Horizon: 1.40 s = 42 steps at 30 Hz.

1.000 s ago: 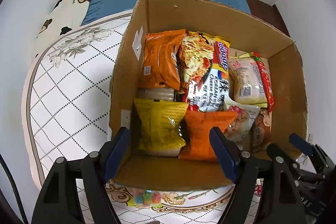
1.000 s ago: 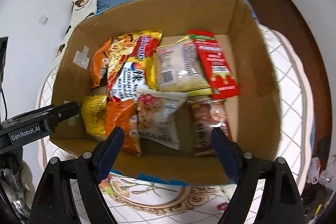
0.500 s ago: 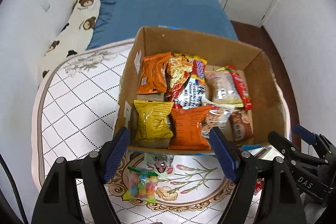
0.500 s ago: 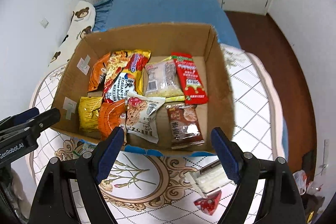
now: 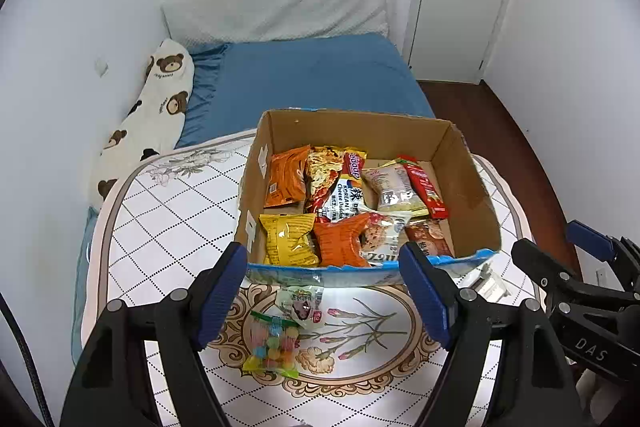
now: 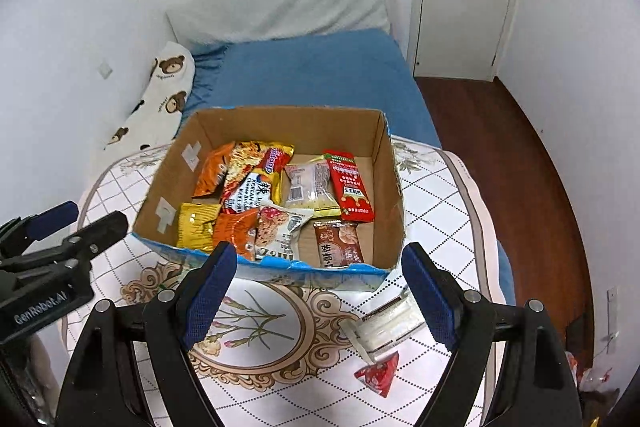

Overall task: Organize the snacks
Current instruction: 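Withdraw both tools from the box back toward the snacks, then grasp the candy ball bag with left tool while right tool grasps the red sachet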

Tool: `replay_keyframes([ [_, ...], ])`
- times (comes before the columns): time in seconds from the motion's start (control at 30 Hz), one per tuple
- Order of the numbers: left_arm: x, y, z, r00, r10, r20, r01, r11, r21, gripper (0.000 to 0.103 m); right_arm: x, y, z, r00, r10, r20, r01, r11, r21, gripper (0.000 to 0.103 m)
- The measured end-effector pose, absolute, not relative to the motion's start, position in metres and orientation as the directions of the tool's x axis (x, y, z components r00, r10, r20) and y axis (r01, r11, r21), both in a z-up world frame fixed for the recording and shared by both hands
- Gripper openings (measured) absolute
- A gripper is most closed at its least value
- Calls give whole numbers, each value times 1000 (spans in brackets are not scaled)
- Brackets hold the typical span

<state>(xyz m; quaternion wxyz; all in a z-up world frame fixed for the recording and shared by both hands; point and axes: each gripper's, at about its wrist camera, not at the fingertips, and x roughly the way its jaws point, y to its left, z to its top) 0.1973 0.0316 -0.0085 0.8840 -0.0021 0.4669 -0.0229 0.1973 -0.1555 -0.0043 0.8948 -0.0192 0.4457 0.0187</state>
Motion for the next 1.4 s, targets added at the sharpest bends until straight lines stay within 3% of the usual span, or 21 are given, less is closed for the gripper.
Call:
replay_keyframes([
  [0.2, 181, 32, -6, 561, -49, -827, 24, 999, -43, 77, 175, -159, 2, 608, 52, -793, -50, 998, 28, 87],
  [0.27, 177, 34, -14, 545, -37, -838, 4, 999, -42, 77, 172, -166, -7, 574, 64, -817, -40, 998, 50, 99],
  [0.47, 167, 44, -65, 444, 8, -896, -63, 998, -22, 77, 170, -214, -78, 422, 100, -901, 80, 986, 147, 99],
  [0.63, 163, 60, -125, 319, 63, -946, -134, 991, 20, 77, 165, -276, -160, 291, 170, -941, 306, 916, 260, 99],
  [0.8, 156, 80, -169, 204, 88, -975, -198, 979, 47, 77, 158, -293, -214, 219, 191, -957, 361, 895, 261, 99],
  [0.9, 154, 91, -186, 158, 95, -983, -224, 973, 58, 77, 160, -285, -235, 198, 185, -963, 334, 910, 244, 82],
  [0.97, 154, 97, -193, 135, 90, -987, -237, 970, 56, 77, 162, -278, -244, 199, 165, -966, 312, 924, 222, 63],
  [1.13, 160, 99, -215, 77, 82, -994, -216, 974, 63, 77, 158, -258, -248, 224, 155, -962, 240, 948, 209, 42],
  [1.4, 185, 95, -245, 38, 54, -998, -158, 986, 48, 77, 147, -213, -258, 177, 195, -965, 118, 969, 217, 41],
])
